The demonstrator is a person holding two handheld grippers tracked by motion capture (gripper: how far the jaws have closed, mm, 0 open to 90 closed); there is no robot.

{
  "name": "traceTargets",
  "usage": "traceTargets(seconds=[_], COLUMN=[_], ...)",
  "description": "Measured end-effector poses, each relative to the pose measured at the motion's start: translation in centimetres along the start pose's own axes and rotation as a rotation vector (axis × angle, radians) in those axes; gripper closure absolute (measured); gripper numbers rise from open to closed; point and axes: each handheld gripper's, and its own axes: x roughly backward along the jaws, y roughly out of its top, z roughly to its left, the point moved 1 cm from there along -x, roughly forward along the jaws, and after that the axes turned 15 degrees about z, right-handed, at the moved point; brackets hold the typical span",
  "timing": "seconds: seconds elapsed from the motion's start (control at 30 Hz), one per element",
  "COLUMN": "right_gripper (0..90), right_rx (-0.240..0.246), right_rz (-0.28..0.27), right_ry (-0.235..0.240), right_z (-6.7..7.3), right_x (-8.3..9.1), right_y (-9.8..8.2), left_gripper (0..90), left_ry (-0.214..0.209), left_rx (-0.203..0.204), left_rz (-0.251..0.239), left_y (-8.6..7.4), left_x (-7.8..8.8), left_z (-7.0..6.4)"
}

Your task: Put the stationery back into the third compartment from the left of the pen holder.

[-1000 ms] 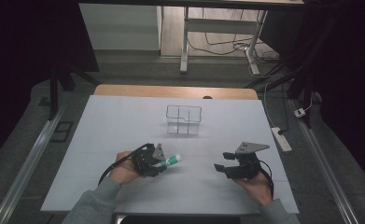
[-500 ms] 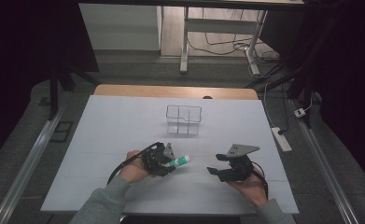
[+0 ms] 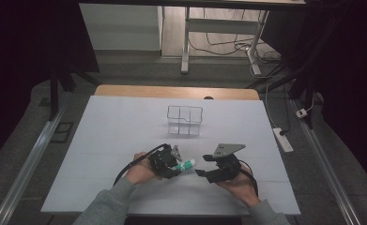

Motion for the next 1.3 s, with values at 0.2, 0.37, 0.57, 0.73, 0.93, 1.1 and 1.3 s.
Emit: traceTargets(seconds=[0.2,0.37,0.57,0.73,0.93,1.1,1.3], right_gripper=[34.7,35.1,36.3,38.6,46.4,54.0,65.5], right_rx=[0.036,0.061,0.078,0.140,0.213,0.283,0.325], right_rz=[0.012,0.046,0.107,0.176,0.227,0.252,0.234], right_ry=[0.029,0.027,0.030,0.001,-0.046,-0.081,-0.062], right_z=[0.6,0.8,0.7,1.1,1.7,2.2,2.7], right_x=[-0.9,-1.7,-2.5,-3.1,-3.5,-3.6,-3.5], right_y=[1.2,1.6,1.3,1.1,1.1,1.1,1.1], left_gripper=[64.7,64.6,64.7,64.7,64.8,64.3,56.1], left_ry=[-0.031,-0.050,-0.077,-0.091,-0.109,-0.096,-0.033], left_rx=[0.000,-0.020,-0.037,-0.068,-0.091,-0.125,-0.079], left_rz=[-0.001,0.002,-0.020,-0.047,-0.067,-0.090,-0.192], left_y=[0.4,0.7,0.6,0.5,0.4,0.2,-0.3], left_x=[-0.2,-0.3,0.2,0.7,1.1,1.4,2.3], left_z=[-0.1,-0.6,-0.7,-0.9,-1.0,-1.1,-0.8])
